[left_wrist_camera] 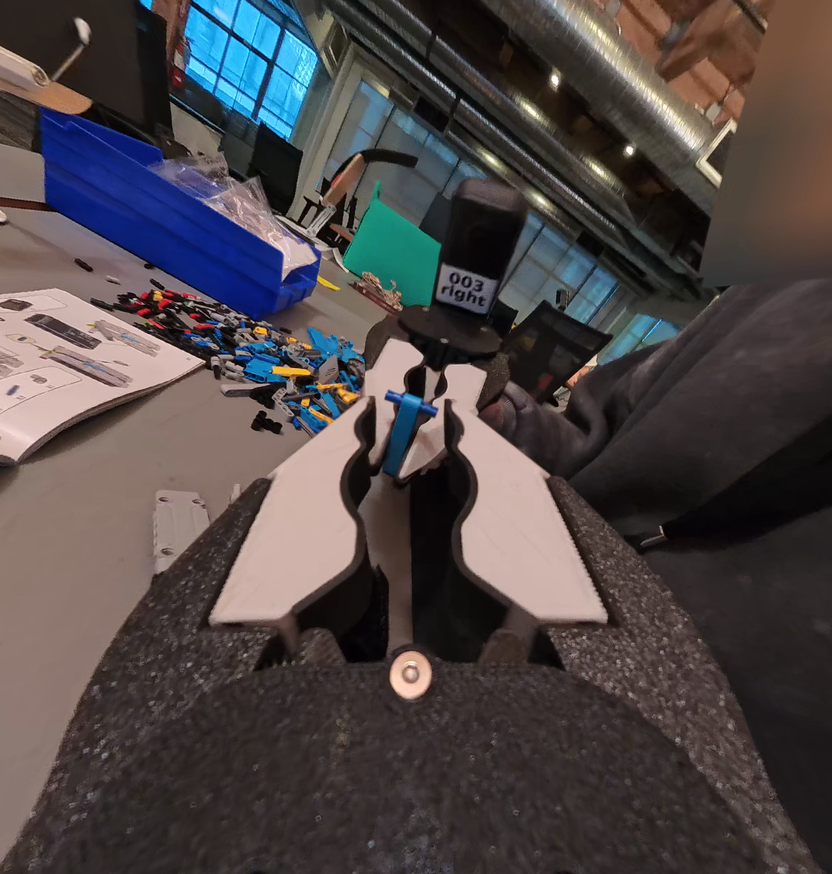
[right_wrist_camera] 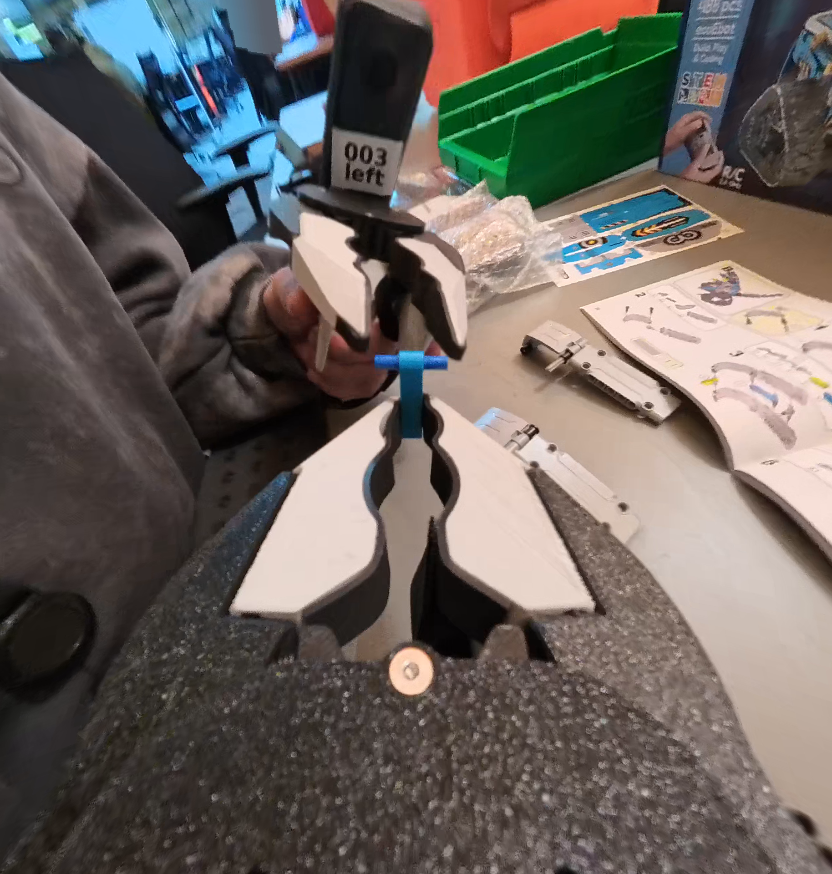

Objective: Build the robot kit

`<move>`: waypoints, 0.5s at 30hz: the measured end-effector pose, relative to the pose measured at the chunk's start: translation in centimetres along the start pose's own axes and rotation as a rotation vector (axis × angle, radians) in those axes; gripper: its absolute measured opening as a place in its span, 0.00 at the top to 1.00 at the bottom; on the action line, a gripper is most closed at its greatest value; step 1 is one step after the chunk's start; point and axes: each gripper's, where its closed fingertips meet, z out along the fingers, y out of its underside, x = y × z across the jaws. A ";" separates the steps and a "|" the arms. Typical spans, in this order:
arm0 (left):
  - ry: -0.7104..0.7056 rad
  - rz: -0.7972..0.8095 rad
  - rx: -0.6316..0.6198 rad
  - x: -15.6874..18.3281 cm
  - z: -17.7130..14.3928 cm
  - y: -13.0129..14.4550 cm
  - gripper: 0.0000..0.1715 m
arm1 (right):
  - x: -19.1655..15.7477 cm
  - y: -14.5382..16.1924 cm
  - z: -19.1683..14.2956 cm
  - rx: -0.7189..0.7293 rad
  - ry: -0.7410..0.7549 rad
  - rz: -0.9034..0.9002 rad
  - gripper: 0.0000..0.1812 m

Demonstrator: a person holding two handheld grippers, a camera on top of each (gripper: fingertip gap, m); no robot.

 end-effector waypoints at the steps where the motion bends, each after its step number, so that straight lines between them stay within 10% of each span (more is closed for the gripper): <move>1: 0.010 -0.008 0.005 0.1 -0.2 -0.1 0.84 | -0.2 -0.2 -0.1 0.029 -0.030 0.043 0.97; 15: -0.019 0.000 -0.112 -0.5 0.6 2.0 0.96 | -0.8 0.5 0.8 0.051 -0.119 0.167 0.95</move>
